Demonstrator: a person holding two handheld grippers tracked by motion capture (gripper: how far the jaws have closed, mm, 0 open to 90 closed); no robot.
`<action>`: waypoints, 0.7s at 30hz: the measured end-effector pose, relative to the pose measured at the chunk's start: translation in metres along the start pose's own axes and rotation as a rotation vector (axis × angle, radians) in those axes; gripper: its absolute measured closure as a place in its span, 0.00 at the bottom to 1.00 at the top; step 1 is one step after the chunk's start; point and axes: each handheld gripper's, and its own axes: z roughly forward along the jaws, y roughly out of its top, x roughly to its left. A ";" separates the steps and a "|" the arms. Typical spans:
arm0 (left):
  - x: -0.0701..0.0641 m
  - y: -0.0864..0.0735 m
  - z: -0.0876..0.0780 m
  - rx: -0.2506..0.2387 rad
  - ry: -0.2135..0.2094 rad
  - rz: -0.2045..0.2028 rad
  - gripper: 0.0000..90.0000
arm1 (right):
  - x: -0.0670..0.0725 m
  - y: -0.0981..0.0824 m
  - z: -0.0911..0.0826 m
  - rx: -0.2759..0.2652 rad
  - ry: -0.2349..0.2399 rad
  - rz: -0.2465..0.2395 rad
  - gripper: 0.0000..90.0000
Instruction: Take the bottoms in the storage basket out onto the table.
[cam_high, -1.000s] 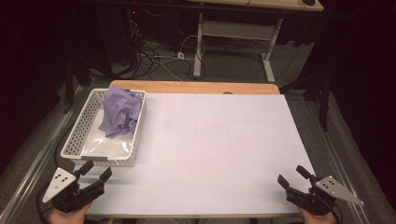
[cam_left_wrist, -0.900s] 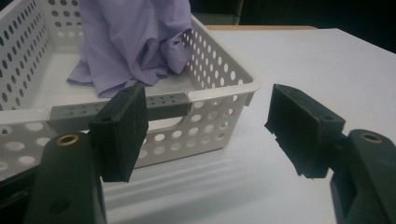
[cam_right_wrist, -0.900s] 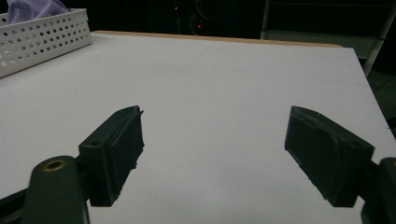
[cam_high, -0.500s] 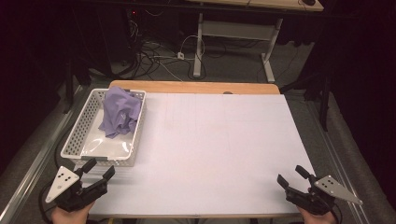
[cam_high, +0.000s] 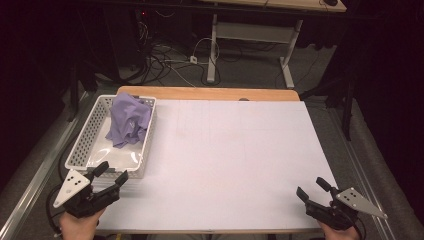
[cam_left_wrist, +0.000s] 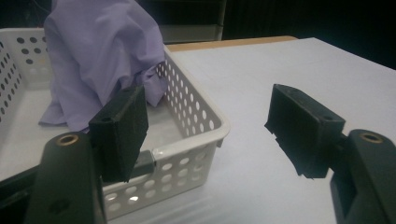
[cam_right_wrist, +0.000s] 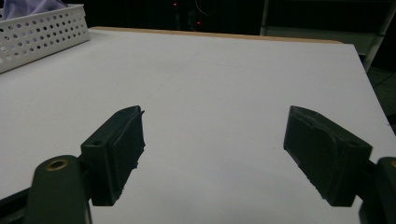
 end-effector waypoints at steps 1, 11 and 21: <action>0.000 0.002 0.001 -0.002 -0.002 0.001 0.31 | 0.000 0.000 0.000 -0.001 0.001 0.000 0.24; -0.001 0.010 0.009 -0.005 -0.014 0.015 0.31 | 0.001 0.000 0.000 -0.001 0.002 -0.014 0.24; -0.002 0.017 0.019 0.006 -0.036 0.021 0.31 | 0.001 0.000 0.000 0.002 0.001 -0.011 0.24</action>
